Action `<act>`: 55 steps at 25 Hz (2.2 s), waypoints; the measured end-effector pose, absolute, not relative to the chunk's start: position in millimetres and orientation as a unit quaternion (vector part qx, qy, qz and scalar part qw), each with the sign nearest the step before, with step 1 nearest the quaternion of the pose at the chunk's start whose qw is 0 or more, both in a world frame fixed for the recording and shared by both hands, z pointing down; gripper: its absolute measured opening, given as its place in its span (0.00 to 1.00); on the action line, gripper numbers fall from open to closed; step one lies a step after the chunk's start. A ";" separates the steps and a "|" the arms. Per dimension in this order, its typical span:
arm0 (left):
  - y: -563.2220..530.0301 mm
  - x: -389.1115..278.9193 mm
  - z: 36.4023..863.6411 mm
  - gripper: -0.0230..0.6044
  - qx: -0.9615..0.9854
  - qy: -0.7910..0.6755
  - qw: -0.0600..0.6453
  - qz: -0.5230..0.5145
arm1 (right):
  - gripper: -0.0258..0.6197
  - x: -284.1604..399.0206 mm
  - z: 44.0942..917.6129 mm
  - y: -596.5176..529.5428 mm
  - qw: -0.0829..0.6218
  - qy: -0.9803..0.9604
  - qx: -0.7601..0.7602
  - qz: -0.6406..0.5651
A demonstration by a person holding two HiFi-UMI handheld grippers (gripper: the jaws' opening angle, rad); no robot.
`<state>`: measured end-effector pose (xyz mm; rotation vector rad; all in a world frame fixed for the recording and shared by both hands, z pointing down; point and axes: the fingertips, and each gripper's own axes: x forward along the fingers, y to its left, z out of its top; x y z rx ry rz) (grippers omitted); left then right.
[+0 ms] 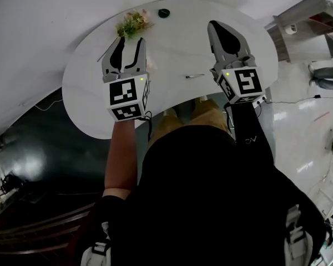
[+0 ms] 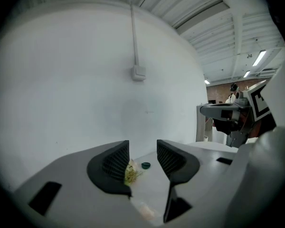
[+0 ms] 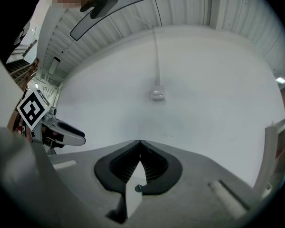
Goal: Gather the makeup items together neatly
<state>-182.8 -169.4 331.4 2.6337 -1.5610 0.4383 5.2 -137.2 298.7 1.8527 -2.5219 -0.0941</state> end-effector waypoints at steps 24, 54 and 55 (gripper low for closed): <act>-68.5 -0.8 558.3 0.28 0.849 -0.052 -0.045 0.524 | 0.05 102.1 318.0 -155.6 0.011 -0.852 0.523 -0.015; -154.5 -44.1 447.1 0.09 0.846 -0.402 0.062 0.345 | 0.05 91.7 305.8 -180.8 0.007 -0.869 0.493 -0.037; -154.4 -47.4 435.9 0.09 0.844 -0.422 0.067 0.323 | 0.05 88.5 305.5 -182.1 0.006 -0.872 0.488 -0.037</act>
